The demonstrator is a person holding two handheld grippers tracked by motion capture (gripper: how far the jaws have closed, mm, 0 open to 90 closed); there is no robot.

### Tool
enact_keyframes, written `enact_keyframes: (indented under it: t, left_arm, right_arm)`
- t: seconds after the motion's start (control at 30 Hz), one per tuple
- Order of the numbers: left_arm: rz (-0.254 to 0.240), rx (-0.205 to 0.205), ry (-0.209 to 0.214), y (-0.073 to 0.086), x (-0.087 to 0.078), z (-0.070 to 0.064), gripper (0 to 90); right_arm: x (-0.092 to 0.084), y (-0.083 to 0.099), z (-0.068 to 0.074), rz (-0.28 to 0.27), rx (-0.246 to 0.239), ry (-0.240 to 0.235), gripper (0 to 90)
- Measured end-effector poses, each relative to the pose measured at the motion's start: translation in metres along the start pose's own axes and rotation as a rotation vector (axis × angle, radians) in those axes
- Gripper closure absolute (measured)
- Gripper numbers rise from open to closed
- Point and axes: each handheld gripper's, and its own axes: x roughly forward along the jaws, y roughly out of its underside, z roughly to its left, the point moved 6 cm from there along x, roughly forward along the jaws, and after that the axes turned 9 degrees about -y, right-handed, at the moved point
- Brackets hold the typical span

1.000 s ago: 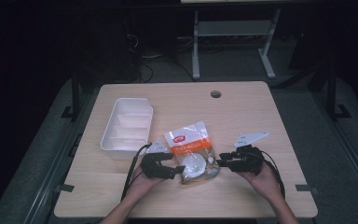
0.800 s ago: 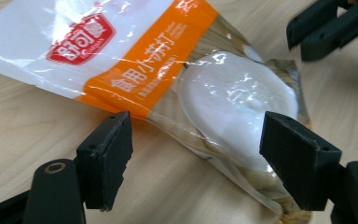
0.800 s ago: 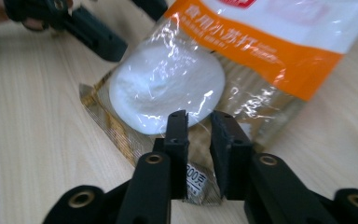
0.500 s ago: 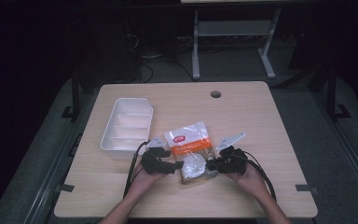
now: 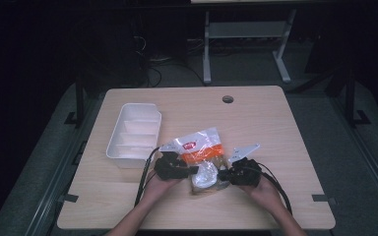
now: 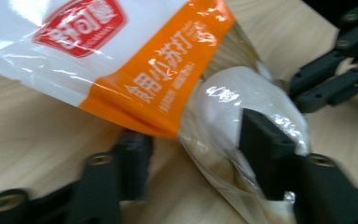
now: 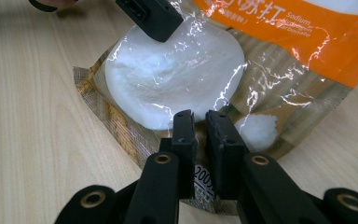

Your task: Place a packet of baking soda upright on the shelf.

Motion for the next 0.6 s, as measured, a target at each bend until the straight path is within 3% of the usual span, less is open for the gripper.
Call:
enact_keyframes:
  t: [0.1, 0.2, 0.47, 0.6]
  left_arm:
    - [-0.006, 0.014, 0.010, -0.0003, -0.0018, -0.0025, 65.4]
    - [-0.016, 0.032, 0.023, -0.0005, -0.0036, -0.0045, 81.5]
    - [-0.028, 0.064, 0.037, -0.0007, -0.0050, -0.0083, 88.1]
    - [-0.039, 0.071, 0.049, -0.0019, -0.0077, -0.0096, 88.7]
  right_arm:
    - [0.0005, 0.0003, 0.0005, -0.004, -0.001, -0.002, 80.4]
    - [0.0010, 0.0016, 0.0010, -0.012, 0.001, -0.008, 77.4]
    - [-0.0003, 0.0028, -0.0001, 0.000, 0.016, -0.013, 66.6]
    - [-0.0069, 0.0032, -0.0033, 0.006, 0.021, 0.018, 57.4]
